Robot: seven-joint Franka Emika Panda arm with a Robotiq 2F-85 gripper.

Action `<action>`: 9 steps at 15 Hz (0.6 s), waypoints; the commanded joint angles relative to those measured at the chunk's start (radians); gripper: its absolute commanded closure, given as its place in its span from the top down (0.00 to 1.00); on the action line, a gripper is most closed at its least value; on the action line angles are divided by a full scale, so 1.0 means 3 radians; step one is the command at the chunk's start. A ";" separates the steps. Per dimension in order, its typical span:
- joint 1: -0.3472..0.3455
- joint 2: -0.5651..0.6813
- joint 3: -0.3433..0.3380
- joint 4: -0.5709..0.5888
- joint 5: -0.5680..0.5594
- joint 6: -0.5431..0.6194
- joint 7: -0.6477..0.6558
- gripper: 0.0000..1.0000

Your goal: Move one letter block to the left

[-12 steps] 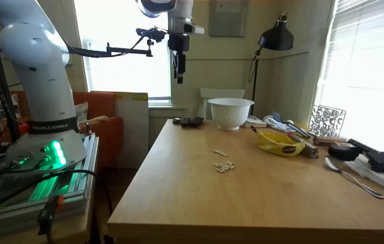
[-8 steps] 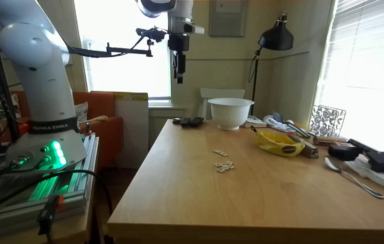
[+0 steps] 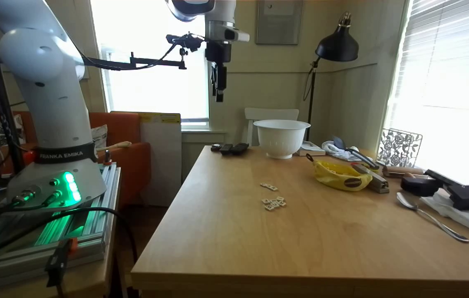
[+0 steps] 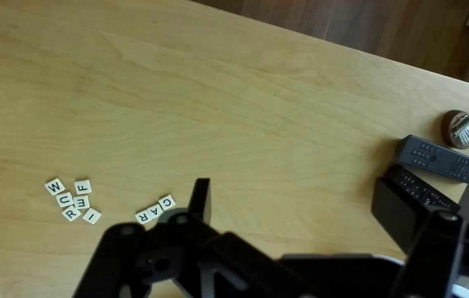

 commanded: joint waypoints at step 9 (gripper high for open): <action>-0.0332 0.0661 -0.0078 -0.0373 -0.0273 0.1260 0.0231 1.00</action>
